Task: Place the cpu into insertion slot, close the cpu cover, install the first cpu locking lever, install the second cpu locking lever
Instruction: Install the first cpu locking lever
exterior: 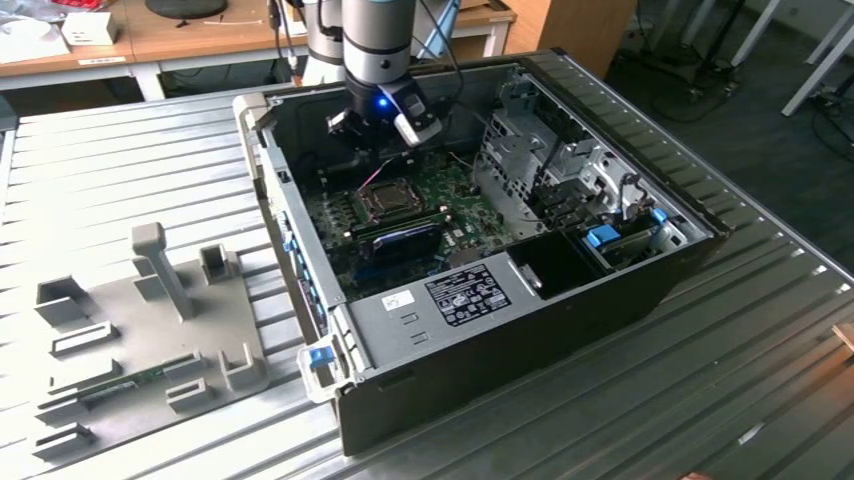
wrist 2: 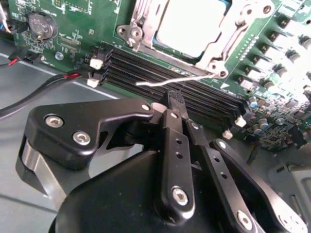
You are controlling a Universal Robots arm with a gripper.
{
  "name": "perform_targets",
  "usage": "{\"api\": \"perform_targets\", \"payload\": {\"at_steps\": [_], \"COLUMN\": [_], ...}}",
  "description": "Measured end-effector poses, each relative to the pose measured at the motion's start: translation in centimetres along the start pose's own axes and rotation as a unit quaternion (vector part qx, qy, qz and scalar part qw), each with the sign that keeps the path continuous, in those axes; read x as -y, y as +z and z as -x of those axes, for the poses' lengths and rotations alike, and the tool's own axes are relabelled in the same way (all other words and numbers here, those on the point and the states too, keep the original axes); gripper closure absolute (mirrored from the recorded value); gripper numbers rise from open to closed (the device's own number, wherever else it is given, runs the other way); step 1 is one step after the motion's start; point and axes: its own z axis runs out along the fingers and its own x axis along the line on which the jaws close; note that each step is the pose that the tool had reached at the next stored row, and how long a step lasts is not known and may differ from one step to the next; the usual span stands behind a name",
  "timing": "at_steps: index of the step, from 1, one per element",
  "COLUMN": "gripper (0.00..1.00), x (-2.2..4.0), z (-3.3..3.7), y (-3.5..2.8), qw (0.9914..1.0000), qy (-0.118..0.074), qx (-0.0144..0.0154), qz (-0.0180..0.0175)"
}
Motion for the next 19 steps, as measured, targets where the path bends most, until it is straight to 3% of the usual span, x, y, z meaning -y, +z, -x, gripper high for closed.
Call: {"api": "perform_targets", "payload": {"at_steps": [6,13,19], "gripper": [0.9,0.9,0.9], "x": [0.15,0.73,0.78], "z": [0.04,0.13,0.16], "y": [-0.17,-0.29,-0.29], "qw": [1.0,0.99991,0.99989], "qy": [0.0,0.001,0.001], "qx": [-0.0001,-0.0019,-0.0021], "qz": [0.0004,0.013,0.0144]}}
